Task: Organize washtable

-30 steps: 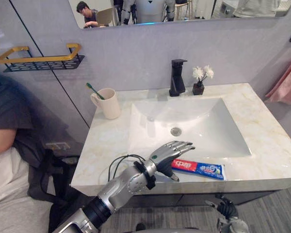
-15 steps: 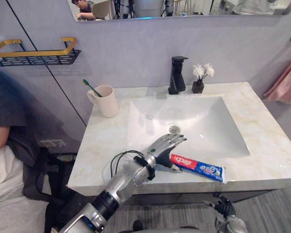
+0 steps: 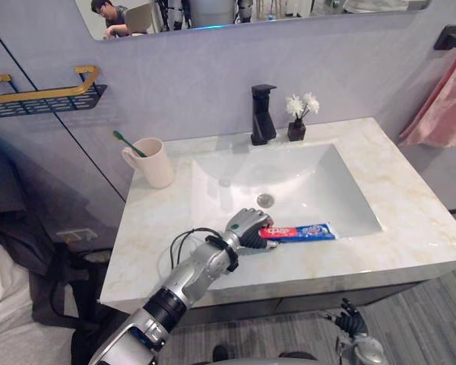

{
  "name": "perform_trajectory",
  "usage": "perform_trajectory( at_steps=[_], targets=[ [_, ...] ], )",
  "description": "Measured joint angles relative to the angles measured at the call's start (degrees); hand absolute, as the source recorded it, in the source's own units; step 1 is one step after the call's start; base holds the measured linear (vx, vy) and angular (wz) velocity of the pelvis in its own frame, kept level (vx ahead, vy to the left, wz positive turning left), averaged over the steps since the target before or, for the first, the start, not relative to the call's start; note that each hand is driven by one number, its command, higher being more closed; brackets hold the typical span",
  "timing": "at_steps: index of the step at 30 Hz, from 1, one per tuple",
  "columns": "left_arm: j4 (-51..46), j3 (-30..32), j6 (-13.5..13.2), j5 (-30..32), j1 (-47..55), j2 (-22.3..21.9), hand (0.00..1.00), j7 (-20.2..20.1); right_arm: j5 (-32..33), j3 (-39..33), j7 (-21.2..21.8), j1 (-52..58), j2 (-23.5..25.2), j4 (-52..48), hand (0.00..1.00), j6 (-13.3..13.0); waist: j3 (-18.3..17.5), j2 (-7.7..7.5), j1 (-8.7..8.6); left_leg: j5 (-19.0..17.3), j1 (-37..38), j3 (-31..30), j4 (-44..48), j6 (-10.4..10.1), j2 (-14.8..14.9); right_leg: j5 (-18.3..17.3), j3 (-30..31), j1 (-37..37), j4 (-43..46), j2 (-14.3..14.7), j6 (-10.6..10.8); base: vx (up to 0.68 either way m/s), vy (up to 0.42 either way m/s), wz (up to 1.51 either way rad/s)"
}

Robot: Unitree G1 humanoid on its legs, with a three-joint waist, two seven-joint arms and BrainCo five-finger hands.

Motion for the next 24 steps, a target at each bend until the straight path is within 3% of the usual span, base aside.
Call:
perform_trajectory(
  at_steps=[8,14,18,21,24],
  targets=[
    [-1.2,3.4,0.7,-1.3,1.5,1.4,1.0,0.2,1.2,-8.9,-1.5,1.2,0.1,0.0,0.0,0.1,0.0,0.05,-1.01,-0.3,0.2,1.0,0.0,-0.2,0.2,0.4,1.1,-0.2,-0.3,0.2,-0.1,0.0,-0.017,-0.07],
    [-8.6,10.3,3.3,-7.7,9.9,0.8,1.0,2.5,7.1,-28.2,-6.4,2.8,0.7,-5.5,0.0,0.9,0.0,0.05,-0.69,-0.8,0.1,2.6,0.0,-0.7,1.1,0.6,2.9,-1.2,0.3,0.8,-0.3,-0.01,-0.032,-0.13],
    [-14.2,12.5,3.4,-10.9,12.0,-0.6,1.0,3.2,9.6,-35.8,-11.1,3.5,0.8,-22.3,0.0,1.0,0.0,-0.04,-0.73,-0.9,0.1,3.9,0.0,-0.6,1.5,0.5,3.8,-2.1,1.3,1.2,-0.3,-0.01,-0.026,-0.17],
    [-20.1,14.6,3.3,-11.7,12.3,-3.1,1.0,4.3,9.6,-37.2,-14.0,3.1,0.7,-37.0,0.0,0.6,-0.1,-0.39,-0.55,-1.0,0.2,4.3,0.0,-0.6,1.8,0.5,4.2,-2.3,1.6,1.6,-0.3,-0.04,-0.038,-0.08],
    [-25.4,16.6,2.8,-13.9,12.8,-5.0,1.0,6.5,9.4,-36.7,-16.5,0.8,-0.8,-51.0,0.0,-1.7,-0.6,-0.69,0.59,-1.0,-0.1,4.5,0.0,-0.7,2.3,0.4,4.3,-3.0,2.1,2.1,-0.1,-0.04,-0.041,-0.05]
  ],
)
